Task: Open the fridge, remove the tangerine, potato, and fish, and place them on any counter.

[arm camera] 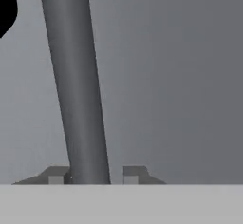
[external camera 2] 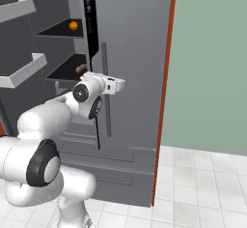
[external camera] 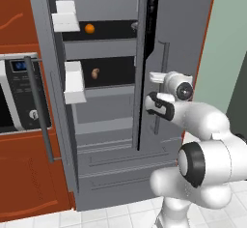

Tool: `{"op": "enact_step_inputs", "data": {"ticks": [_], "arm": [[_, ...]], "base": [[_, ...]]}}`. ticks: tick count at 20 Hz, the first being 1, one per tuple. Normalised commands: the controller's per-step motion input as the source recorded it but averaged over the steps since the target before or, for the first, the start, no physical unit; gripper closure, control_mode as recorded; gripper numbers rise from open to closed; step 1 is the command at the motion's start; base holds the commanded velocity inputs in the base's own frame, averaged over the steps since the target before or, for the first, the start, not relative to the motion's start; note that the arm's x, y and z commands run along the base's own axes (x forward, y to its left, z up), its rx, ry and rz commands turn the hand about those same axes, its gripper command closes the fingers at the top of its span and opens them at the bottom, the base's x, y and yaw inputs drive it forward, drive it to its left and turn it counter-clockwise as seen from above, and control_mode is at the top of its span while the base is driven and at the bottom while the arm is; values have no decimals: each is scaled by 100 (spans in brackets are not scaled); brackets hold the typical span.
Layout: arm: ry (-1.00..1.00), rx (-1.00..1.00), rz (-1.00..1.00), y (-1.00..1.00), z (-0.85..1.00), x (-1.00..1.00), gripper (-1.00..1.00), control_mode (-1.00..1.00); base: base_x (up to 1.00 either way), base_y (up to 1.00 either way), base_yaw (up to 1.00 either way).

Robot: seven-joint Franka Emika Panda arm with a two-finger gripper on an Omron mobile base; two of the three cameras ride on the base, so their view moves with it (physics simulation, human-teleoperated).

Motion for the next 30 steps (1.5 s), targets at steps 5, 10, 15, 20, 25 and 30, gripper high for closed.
{"op": "enact_step_inputs", "data": {"ticks": [5, 10, 15, 20, 25, 30], "arm": [[-29, 0, 0, -100, 41, -100, 100, -100], [-26, 3, 0, -99, 52, -100, 100, -100], [-23, 2, 0, -69, 45, -100, 100, -100], [-7, 0, 4, 32, 6, -100, -100, -100], [-5, -8, 10, 96, 5, -100, -100, -100], [7, -13, 30, 100, 41, -43, -100, -100]], "base": [[0, 0, 0], [0, 0, 0], [0, 0, 0], [0, 0, 0], [0, 0, 0], [0, 0, 0]]}}
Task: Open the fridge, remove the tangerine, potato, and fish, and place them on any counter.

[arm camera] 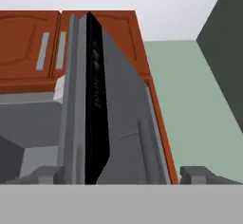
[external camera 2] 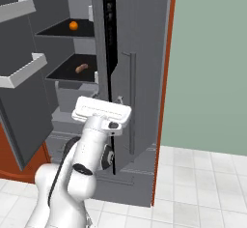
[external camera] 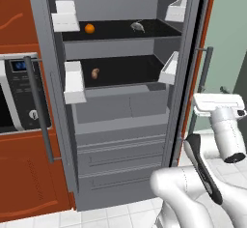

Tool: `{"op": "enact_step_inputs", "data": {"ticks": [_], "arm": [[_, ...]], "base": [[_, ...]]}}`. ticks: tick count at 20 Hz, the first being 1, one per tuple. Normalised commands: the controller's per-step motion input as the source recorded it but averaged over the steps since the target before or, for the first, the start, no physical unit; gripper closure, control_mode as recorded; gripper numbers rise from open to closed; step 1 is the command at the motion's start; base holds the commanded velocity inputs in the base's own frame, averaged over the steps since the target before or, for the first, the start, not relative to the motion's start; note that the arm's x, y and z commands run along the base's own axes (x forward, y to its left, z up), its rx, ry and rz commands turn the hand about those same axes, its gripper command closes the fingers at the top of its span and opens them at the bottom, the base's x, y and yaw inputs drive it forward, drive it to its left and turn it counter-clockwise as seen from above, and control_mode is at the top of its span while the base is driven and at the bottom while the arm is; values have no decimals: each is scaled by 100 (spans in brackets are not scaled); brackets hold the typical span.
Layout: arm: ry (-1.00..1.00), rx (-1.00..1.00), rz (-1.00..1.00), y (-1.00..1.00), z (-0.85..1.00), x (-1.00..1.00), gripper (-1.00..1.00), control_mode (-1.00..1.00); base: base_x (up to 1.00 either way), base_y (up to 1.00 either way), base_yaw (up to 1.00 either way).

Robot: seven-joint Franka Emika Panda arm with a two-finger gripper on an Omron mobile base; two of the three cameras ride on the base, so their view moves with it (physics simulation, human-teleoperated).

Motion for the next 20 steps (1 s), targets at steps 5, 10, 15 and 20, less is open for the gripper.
{"op": "enact_step_inputs", "data": {"ticks": [5, 10, 15, 20], "arm": [[13, -11, 31, 100, 90, -22, -100, -100], [28, -9, 27, 100, 80, -13, -100, -100], [35, -8, 12, 87, 62, -19, -100, -100], [60, -7, -5, 4, 23, 23, -100, -100]], "base": [[0, 0, 0], [0, 0, 0], [0, 0, 0], [0, 0, 0]]}}
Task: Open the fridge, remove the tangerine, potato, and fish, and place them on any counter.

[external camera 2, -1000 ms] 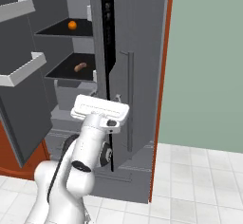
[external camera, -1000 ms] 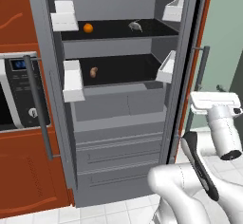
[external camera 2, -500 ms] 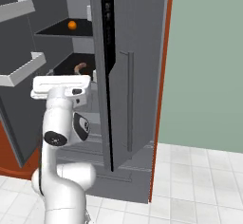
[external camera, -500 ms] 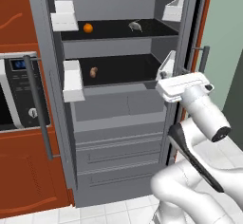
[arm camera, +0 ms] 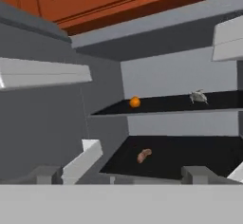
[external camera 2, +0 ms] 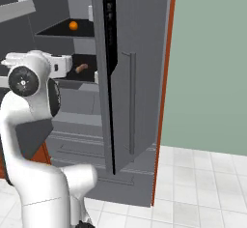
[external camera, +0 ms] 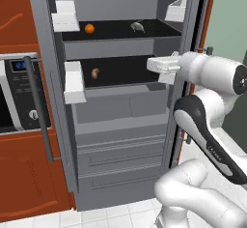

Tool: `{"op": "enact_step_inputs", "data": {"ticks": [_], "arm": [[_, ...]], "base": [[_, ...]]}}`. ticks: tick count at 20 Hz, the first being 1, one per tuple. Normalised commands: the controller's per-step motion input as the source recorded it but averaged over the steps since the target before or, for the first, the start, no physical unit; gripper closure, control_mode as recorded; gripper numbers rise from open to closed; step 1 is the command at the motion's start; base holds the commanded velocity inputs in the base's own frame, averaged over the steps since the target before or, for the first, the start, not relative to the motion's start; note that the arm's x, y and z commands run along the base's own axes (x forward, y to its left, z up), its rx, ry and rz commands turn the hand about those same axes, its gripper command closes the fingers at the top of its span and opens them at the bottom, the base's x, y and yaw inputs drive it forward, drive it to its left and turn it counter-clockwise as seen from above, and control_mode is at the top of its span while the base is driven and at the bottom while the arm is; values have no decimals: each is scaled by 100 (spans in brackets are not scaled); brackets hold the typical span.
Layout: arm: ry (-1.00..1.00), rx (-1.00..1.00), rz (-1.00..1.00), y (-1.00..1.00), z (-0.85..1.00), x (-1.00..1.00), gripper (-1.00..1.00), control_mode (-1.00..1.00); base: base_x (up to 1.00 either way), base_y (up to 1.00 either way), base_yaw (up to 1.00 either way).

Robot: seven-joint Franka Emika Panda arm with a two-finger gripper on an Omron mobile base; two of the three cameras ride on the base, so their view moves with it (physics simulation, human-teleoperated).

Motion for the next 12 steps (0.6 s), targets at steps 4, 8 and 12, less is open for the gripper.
{"op": "enact_step_inputs", "data": {"ticks": [4, 8, 12], "arm": [[66, -10, -12, 0, -11, 58, -100, -100], [53, -16, -17, 8, -62, 44, -100, -100], [24, -19, -24, 15, -76, 16, -100, -100]], "base": [[0, 0, 0], [0, 0, 0], [0, 0, 0]]}}
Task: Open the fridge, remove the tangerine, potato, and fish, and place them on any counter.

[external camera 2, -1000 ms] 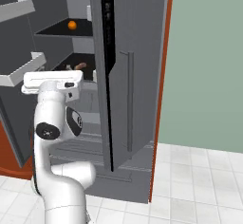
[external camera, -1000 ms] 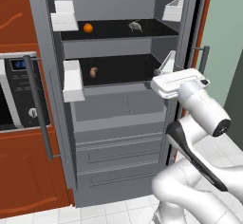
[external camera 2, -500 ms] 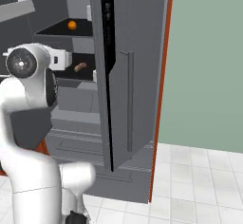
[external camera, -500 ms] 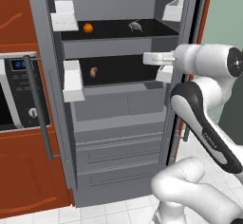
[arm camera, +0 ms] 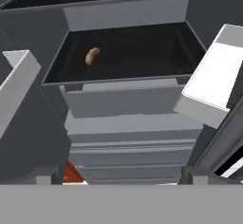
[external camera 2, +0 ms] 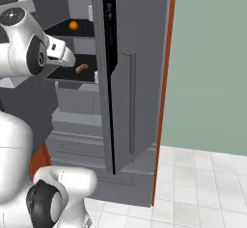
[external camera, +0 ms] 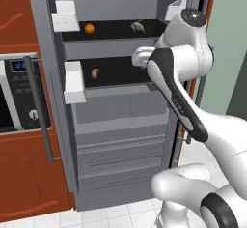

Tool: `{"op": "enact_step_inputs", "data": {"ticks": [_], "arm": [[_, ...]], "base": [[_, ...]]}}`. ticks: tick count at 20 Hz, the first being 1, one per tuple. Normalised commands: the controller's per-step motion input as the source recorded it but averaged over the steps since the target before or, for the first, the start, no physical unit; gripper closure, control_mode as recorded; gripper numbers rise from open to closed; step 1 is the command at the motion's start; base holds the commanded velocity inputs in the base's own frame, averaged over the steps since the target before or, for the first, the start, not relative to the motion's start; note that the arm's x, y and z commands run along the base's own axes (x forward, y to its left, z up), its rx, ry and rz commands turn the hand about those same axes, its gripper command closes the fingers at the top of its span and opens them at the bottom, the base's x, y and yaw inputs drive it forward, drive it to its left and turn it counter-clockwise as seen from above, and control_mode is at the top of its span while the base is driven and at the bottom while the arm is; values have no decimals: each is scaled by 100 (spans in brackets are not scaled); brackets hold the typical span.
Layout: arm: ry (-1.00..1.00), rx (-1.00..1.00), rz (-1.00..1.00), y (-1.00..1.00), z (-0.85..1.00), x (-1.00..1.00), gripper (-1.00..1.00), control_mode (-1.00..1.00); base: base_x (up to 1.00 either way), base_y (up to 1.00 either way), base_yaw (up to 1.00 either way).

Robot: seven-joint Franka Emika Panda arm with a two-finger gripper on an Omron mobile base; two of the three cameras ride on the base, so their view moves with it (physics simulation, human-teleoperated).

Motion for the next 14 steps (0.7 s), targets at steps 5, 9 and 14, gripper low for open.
{"op": "enact_step_inputs", "data": {"ticks": [5, 9, 14], "arm": [[7, -19, -25, 3, -42, 51, -100, -100], [3, -11, -15, 0, -26, 77, -100, -100], [1, -9, -4, -2, -32, 73, -100, -100]], "base": [[0, 0, 0], [0, 0, 0], [0, 0, 0]]}}
